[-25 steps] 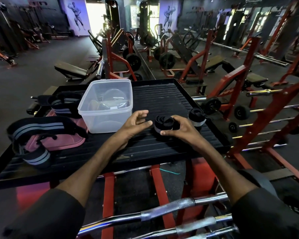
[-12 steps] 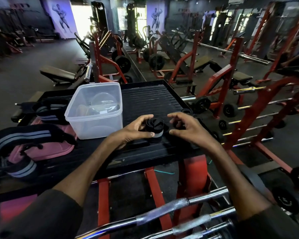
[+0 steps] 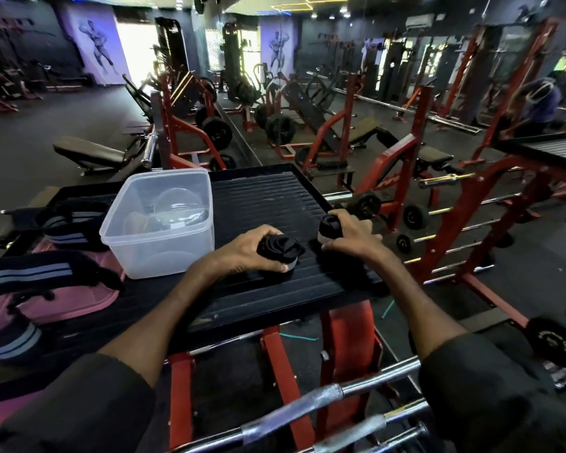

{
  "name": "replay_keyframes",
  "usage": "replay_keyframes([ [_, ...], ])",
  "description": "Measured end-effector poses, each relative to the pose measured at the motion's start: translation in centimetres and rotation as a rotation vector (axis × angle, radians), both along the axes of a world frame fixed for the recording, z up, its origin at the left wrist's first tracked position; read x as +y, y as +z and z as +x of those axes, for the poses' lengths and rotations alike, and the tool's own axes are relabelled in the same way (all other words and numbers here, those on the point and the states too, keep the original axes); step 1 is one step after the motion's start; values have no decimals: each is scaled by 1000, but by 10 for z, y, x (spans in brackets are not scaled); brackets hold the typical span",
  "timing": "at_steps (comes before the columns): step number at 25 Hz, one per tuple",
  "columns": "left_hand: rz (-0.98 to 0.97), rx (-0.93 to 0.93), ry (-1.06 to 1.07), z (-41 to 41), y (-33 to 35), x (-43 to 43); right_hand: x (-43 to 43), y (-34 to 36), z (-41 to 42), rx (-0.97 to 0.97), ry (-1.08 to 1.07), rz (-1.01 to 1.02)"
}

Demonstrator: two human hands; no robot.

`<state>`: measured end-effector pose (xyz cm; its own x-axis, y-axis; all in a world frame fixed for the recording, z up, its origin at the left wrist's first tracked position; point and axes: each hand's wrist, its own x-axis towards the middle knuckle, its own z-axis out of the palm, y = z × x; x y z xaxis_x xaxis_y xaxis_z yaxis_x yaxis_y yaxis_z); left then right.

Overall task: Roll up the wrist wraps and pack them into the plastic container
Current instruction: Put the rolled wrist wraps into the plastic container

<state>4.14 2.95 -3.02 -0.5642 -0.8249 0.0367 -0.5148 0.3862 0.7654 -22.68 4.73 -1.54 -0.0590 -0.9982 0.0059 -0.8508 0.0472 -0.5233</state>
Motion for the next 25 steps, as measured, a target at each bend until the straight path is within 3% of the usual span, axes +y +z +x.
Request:
replay_keyframes([
  [5, -138, -278, -104, -8, 25, -1, 2, -5, 0, -32, 17, -98],
  [7, -242, -302, -92, -11, 29, 4, 2, -6, 6, -145, 70, -125],
  [11, -363, -212, 7, 2, 32, 24, 5, -3, 20, -384, 148, -245],
  [19, -508, 28, 320, 101, 128, 42, -21, 84, 115, -742, 396, -327],
  [25, -484, -66, 620, 191, 127, 26, -51, 104, 204, -576, 519, -247],
])
